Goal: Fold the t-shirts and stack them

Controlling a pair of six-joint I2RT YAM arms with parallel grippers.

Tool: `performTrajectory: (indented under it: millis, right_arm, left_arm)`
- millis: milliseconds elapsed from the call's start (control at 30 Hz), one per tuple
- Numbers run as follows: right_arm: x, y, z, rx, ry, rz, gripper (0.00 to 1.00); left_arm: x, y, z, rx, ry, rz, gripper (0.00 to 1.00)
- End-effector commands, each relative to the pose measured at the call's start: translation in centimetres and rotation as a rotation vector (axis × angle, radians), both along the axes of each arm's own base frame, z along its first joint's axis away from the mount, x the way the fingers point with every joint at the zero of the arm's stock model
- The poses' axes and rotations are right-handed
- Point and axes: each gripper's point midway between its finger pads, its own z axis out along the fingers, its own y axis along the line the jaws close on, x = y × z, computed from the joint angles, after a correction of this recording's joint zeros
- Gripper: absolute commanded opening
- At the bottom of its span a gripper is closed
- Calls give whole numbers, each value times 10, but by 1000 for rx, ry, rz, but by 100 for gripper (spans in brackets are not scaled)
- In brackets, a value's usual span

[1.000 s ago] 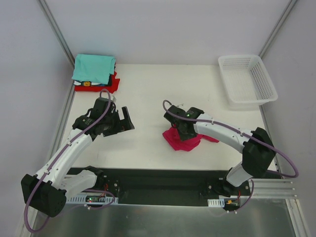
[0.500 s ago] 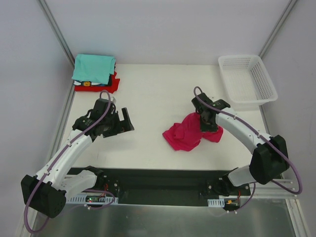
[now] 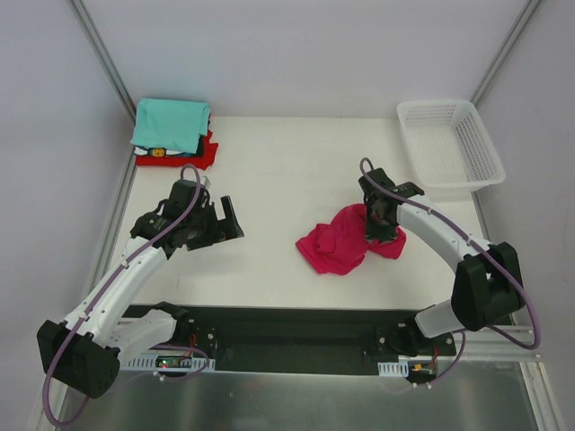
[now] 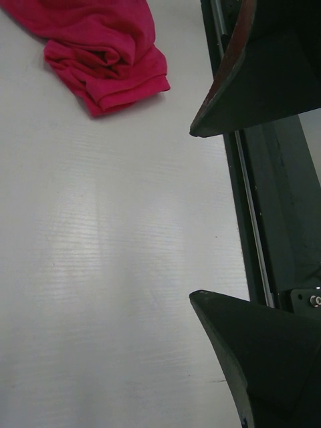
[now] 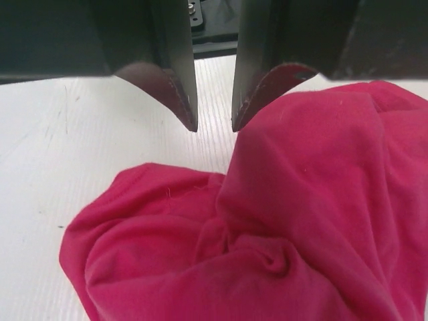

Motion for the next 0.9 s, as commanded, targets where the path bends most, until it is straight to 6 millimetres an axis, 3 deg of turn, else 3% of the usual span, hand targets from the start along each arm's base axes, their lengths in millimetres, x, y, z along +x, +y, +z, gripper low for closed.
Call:
performTrajectory:
  millis: [0, 533, 867]
  right_arm:
    - [14, 9, -5, 65, 9, 13, 30]
    - [36, 4, -16, 70, 34, 16, 26]
    - [34, -17, -19, 69, 52, -45, 26]
  left_arm:
    - [-4, 3, 5, 15, -20, -7, 99]
    - [-4, 4, 4, 26, -13, -11, 99]
    - [-3, 4, 5, 29, -13, -13, 99]
